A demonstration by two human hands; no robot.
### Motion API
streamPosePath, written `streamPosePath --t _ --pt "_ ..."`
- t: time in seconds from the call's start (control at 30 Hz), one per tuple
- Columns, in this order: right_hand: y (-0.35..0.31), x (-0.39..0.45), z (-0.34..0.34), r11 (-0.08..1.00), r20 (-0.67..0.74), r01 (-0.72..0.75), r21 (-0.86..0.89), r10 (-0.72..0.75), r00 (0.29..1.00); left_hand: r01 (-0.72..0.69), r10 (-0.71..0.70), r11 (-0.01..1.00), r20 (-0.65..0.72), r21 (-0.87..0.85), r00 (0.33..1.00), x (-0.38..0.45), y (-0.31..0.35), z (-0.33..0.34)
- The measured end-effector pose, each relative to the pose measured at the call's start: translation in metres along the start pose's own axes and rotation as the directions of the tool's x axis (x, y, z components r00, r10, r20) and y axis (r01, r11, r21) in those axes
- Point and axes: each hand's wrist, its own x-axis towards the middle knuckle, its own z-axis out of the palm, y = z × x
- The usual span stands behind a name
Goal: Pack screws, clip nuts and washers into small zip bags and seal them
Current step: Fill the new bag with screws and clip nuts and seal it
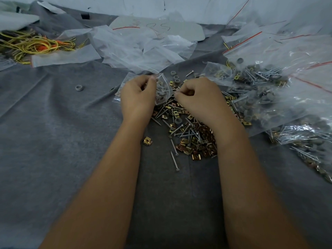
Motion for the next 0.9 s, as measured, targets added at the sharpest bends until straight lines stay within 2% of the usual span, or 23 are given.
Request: streamPosePath --t 0.07,0.13,0.2,0.43,0.53,0.67,0.77,0.9 --pt "0.0 -0.001 -0.006 0.997 0.137 -0.027 -0.07 0.036 0.99 0.0 0.0 1.0 -0.003 -0.007 1.0 0.0 0.0 0.0" --pt "-0.002 -0.001 -0.01 0.988 0.298 -0.051 -0.148 0.094 0.95 0.003 -0.003 1.0 -0.013 -0.006 1.0 0.0 0.001 0.0" --pt "-0.006 -0.003 -0.012 0.978 0.392 -0.064 -0.2 0.14 0.909 0.008 -0.007 1.0 -0.02 0.006 1.0 0.0 0.002 0.0" --pt "-0.012 -0.006 -0.01 0.98 0.379 -0.035 -0.194 0.108 0.919 0.004 -0.003 1.0 -0.025 0.006 1.0 0.001 0.001 0.0" --pt "-0.007 -0.005 -0.009 0.991 0.293 -0.022 -0.133 0.06 0.954 -0.007 0.007 1.0 -0.028 0.005 1.0 0.0 0.0 0.0" --pt "-0.002 -0.002 -0.005 1.0 0.026 0.012 0.027 -0.012 1.0 -0.034 0.034 0.999 -0.005 0.011 0.999 -0.002 0.002 0.001" --pt "-0.009 -0.001 0.001 0.976 -0.166 0.148 0.159 -0.122 0.979 -0.057 0.057 0.998 0.012 0.014 0.998 -0.002 0.0 0.001" --pt "-0.013 0.003 0.012 0.962 -0.214 0.259 0.083 -0.236 0.948 -0.068 0.068 0.997 0.007 -0.025 0.998 -0.001 -0.002 0.002"
